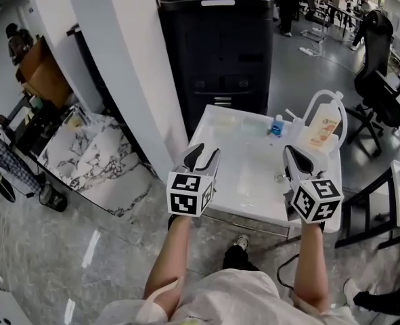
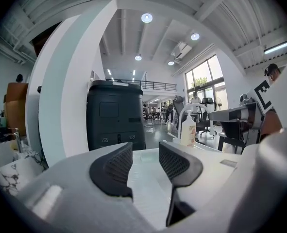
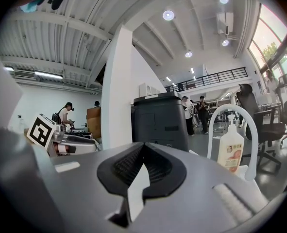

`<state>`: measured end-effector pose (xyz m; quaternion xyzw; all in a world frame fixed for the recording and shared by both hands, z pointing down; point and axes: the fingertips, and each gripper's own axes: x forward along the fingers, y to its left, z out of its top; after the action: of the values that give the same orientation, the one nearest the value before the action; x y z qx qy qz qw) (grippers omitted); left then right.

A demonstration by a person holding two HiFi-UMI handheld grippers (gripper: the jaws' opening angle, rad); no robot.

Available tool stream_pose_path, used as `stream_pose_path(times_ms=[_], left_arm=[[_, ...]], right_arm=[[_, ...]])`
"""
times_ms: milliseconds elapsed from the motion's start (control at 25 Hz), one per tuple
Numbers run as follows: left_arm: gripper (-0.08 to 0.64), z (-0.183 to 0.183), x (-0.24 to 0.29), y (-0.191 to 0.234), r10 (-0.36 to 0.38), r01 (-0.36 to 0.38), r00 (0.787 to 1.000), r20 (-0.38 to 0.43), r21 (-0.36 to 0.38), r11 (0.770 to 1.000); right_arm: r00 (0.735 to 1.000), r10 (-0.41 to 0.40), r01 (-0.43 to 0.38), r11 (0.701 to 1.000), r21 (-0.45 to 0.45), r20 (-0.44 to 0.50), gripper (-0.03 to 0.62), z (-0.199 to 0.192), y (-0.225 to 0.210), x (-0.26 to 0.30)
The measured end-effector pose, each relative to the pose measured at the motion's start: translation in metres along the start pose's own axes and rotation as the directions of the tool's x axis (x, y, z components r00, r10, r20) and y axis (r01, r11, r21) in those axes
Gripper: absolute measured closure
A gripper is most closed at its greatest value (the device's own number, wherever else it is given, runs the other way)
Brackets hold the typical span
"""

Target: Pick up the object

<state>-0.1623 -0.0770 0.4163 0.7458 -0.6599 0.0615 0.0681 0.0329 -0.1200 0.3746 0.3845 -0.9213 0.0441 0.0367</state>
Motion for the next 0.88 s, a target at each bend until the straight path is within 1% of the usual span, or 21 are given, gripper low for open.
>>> stream_pose_path(times_ms=[440, 640, 880], left_arm=[[0.385, 0.021, 0.109, 0.013, -0.052, 0.053, 0.999, -0.013, 0.016, 0.998], [0.385, 0.025, 0.152, 0.022, -0.050, 0.050, 0.998, -0.028, -0.001, 0.999], [0.385, 0.026, 0.193, 0.017, -0.057, 0.058, 0.997, -0.052, 0.010, 0.998]], right_arm=[[0.999, -0.036, 0.036, 0.999, 0.013, -0.012, 0.589, 0.009, -0.069, 0.078], [0.999, -0.026, 0.026, 1.000, 0.016, -0.030, 0.589, 0.012, -0.094, 0.111], [0.999, -0.013, 0.014, 0.999, 0.034, -0.034, 0.590, 0.010, -0.122, 0.139]])
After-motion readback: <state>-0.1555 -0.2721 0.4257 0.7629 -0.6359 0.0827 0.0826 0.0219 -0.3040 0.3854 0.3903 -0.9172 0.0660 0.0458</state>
